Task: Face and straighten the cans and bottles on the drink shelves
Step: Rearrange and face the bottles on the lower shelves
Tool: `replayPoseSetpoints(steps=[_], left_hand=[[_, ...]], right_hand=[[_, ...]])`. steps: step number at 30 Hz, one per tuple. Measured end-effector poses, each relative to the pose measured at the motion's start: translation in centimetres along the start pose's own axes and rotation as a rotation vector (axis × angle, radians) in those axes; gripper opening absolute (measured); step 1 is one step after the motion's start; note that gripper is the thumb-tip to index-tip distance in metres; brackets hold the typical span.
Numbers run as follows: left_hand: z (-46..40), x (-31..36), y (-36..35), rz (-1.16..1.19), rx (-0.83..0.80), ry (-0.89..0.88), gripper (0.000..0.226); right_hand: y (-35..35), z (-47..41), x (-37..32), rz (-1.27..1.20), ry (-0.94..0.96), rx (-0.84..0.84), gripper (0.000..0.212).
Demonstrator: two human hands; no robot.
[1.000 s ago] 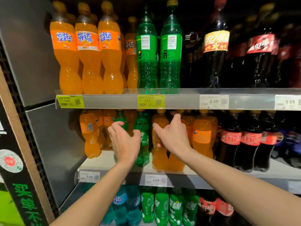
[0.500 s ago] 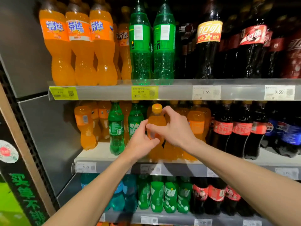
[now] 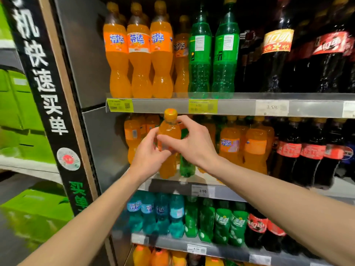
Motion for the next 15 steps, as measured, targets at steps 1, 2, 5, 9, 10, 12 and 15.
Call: replayPoseSetpoints(steps=[1, 2, 5, 9, 10, 12, 15], left_hand=[[0.0, -0.5, 1.0, -0.023, 0.008, 0.007, 0.058], [-0.1, -1.0, 2.4, -0.047, 0.026, 0.016, 0.062], [-0.4, -2.3, 5.6, -0.094, 0.064, 0.045, 0.071], [-1.6, -4.0, 7.9, -0.104, 0.108, 0.072, 0.058], [-2.0, -4.4, 8.0, -0.114, 0.113, 0.073, 0.054], [-2.5, -5.3, 8.3, -0.128, 0.121, 0.100, 0.048], [-3.2, -6.3, 8.9, -0.138, 0.183, 0.147, 0.049]], right_hand=[[-0.9, 0.0, -0.4, -0.043, -0.005, -0.013, 0.052], [-2.1, -0.3, -1.0, -0.087, -0.007, -0.029, 0.050], [-5.4, -1.1, -2.3, -0.157, 0.004, -0.070, 0.050], [-9.2, -2.4, -2.7, -0.192, 0.009, -0.083, 0.048], [-10.1, -2.7, -2.5, -0.191, 0.005, -0.091, 0.049], [-12.0, -3.4, -2.3, -0.169, 0.004, -0.116, 0.055], [-14.1, -4.8, -2.3, -0.151, -0.005, -0.137, 0.058]])
Point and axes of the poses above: each hand's wrist, its own z-axis away from the middle knuckle, its own y-axis out of the back of the hand, x = y × z, the point moved 3 cm from there along -z, towards the middle knuckle, and after that the axes turned 7 degrees about z, right-handed, at the moved point
